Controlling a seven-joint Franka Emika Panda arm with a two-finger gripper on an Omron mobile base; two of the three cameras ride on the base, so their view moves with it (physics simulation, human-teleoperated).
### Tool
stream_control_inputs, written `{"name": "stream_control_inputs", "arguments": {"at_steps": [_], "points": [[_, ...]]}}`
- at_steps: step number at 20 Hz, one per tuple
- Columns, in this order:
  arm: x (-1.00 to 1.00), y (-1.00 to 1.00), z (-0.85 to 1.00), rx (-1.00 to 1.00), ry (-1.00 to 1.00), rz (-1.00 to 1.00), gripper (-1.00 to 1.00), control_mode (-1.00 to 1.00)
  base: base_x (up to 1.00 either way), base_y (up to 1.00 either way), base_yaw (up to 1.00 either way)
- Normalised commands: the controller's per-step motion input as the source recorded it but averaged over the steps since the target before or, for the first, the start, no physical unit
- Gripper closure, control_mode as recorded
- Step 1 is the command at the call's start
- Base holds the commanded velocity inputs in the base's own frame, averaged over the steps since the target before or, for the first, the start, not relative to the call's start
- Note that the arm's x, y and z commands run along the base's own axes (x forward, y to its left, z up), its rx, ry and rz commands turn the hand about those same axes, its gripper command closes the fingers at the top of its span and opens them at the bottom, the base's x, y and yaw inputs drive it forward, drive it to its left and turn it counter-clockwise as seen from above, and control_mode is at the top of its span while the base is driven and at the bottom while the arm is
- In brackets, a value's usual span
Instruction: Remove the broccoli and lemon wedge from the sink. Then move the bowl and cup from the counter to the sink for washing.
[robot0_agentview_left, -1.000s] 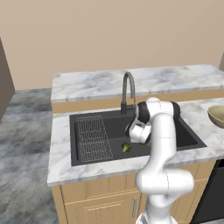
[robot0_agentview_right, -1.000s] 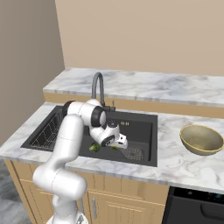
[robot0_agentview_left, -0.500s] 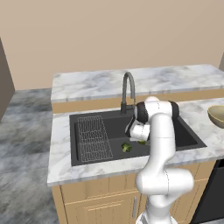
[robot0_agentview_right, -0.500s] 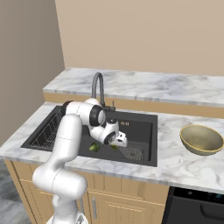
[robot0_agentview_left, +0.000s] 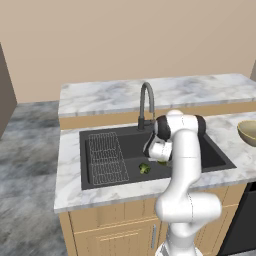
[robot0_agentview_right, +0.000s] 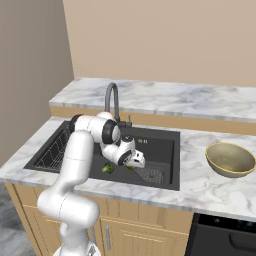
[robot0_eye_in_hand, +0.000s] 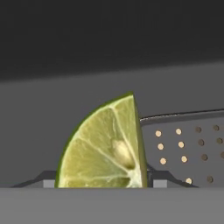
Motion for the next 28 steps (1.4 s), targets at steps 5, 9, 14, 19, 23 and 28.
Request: {"name": "stream_control_inputs", "arguments": {"at_steps": [5,9,14,19,23,28], "points": [[-0.12,-0.21,0.03,0.08,0.00,0.00,1.00,-1.00,0.00,0.00,0.00],[-0.09,-0.22,0.11,0.11,-0.06,0.01,1.00,-1.00,0.00,0.00,0.00],[-0.14,-0.20,0.12,0.12,-0.07,0.01,1.00,-1.00,0.00,0.00,0.00],[-0.21,-0.23,0.08,0.08,-0.07,0.00,1.00,-1.00,0.00,0.00,0.00],[-0.19,-0.20,0.11,0.03,-0.05,0.00,1.00,-1.00,0.00,0.00,0.00],[-0.09,-0.08,0.29,0.00,-0.01,0.02,1.00,-1.00,0.00,0.00,0.00]]}}
